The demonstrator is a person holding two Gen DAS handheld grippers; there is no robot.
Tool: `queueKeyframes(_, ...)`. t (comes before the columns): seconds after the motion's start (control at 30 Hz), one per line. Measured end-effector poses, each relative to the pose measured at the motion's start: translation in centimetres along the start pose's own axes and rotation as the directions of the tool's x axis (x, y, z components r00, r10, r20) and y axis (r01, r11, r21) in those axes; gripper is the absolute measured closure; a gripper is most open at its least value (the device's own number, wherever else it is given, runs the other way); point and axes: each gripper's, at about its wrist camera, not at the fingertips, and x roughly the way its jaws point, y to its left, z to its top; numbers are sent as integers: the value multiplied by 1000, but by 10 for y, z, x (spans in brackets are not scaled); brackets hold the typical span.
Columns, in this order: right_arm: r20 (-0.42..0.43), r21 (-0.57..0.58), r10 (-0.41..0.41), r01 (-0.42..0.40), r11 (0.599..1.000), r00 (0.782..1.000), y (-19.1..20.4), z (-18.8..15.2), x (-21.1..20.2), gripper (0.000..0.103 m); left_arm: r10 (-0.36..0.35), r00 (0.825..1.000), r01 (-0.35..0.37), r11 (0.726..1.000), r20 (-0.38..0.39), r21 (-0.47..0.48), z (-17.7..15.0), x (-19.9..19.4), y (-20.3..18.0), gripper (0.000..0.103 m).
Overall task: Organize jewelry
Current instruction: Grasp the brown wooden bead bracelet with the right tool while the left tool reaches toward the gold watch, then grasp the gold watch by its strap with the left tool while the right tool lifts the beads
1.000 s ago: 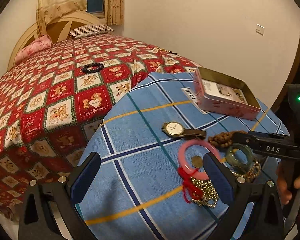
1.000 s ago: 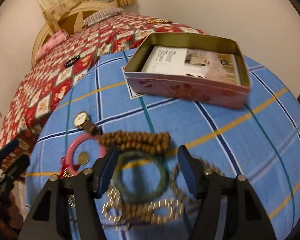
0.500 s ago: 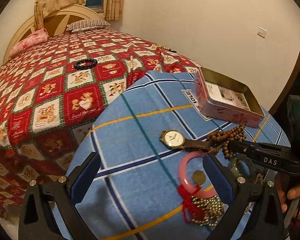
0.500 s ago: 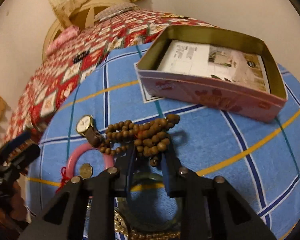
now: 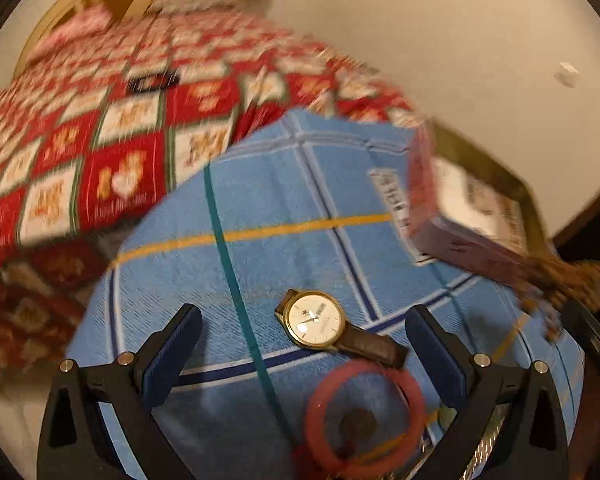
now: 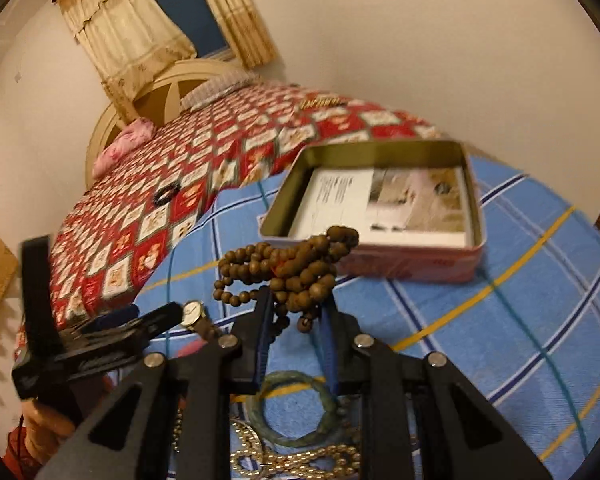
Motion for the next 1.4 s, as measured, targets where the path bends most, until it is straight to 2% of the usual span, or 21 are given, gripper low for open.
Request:
queueKeyframes(0.03, 9, -7, -19, 19, 1000, 1000, 0, -1, -1, 78, 14, 999, -15, 999, -29, -29, 1, 8, -2, 9)
queueKeyframes(0.17, 15, -10, -51, 51, 999, 999, -5, -7, 1, 78, 85, 996, -86, 996, -22, -20, 5, 17, -17, 20)
queueKeyframes(0.2, 13, -6, -50, 50, 999, 999, -6, -7, 1, 78, 100, 995, -100, 995, -17, -5, 5, 19, -21, 35)
queueKeyframes(0.27, 13, 11, -51, 51, 999, 999, -11, -8, 0, 78, 114, 993, -115, 993, 5, 39, 3, 20, -26, 57)
queueKeyframes(0.3, 15, 17, -49, 49, 999, 999, -13, -8, -1, 78, 96, 995, -97, 994, 19, 57, 2, 20, -26, 62)
queueKeyframes(0.47, 30, 34, -46, 45, 998, 999, -21, -8, -11, 78, -67, 995, 61, 996, 78, 69, 0, 11, -11, 63)
queueKeyframes(0.53, 35, 43, -53, 52, 998, 998, -25, -9, -12, 78, -125, 982, 115, 991, 139, 75, 1, -3, -6, 63)
queueKeyframes(0.63, 54, 66, -64, 60, 996, 997, -30, -11, -16, 78, -196, 953, 171, 977, 232, 126, -1, -31, -5, 65)
queueKeyframes(0.67, 61, 76, -65, 60, 995, 996, -33, -11, -17, 78, -222, 943, 189, 971, 247, 148, 0, -37, -8, 70)
queueKeyframes(0.7, 67, 85, -65, 59, 995, 996, -34, -11, -19, 78, -235, 938, 195, 965, 256, 175, 2, -40, -13, 76)
queueKeyframes(0.77, 82, 99, -68, 59, 993, 994, -38, -8, -20, 78, -235, 936, 182, 961, 263, 209, 6, -41, -22, 78)
queueKeyframes(0.8, 86, 100, -73, 64, 993, 994, -40, -5, -20, 78, -237, 933, 179, 958, 272, 222, 8, -42, -25, 87)
queueKeyframes(0.83, 90, 103, -80, 70, 992, 993, -41, -3, -21, 78, -244, 930, 181, 955, 275, 234, 10, -42, -28, 89)
queueKeyframes(1.0, 105, 113, -94, 82, 990, 990, -45, 4, -24, 78, -249, 928, 180, 951, 276, 252, 17, -38, -33, 89)
queueKeyframes(1.07, 99, 107, -95, 84, 991, 991, -44, 3, -24, 78, -246, 935, 182, 951, 256, 249, 19, -37, -27, 89)
queueKeyframes(1.13, 93, 101, -94, 85, 991, 991, -44, 0, -23, 78, -273, 936, 224, 950, 224, 219, 19, -34, -20, 86)
queueKeyframes(1.17, 91, 96, -93, 84, 992, 992, -43, -2, -22, 78, -285, 935, 244, 949, 212, 202, 18, -32, -19, 72)
queueKeyframes(1.2, 88, 96, -94, 85, 992, 992, -43, -2, -21, 78, -302, 936, 273, 947, 181, 171, 18, -27, -18, 46)
queueKeyframes(1.23, 85, 98, -94, 85, 992, 992, -43, -2, -19, 78, -296, 941, 271, 950, 166, 157, 18, -22, -20, 35)
queueKeyframes(1.27, 80, 102, -90, 82, 991, 993, -43, -3, -17, 78, -282, 945, 257, 954, 168, 154, 18, -20, -23, 29)
queueKeyframes(1.4, 73, 115, -82, 74, 991, 994, -44, -4, -17, 78, -199, 972, 167, 958, 125, 233, 20, -2, -42, 28)
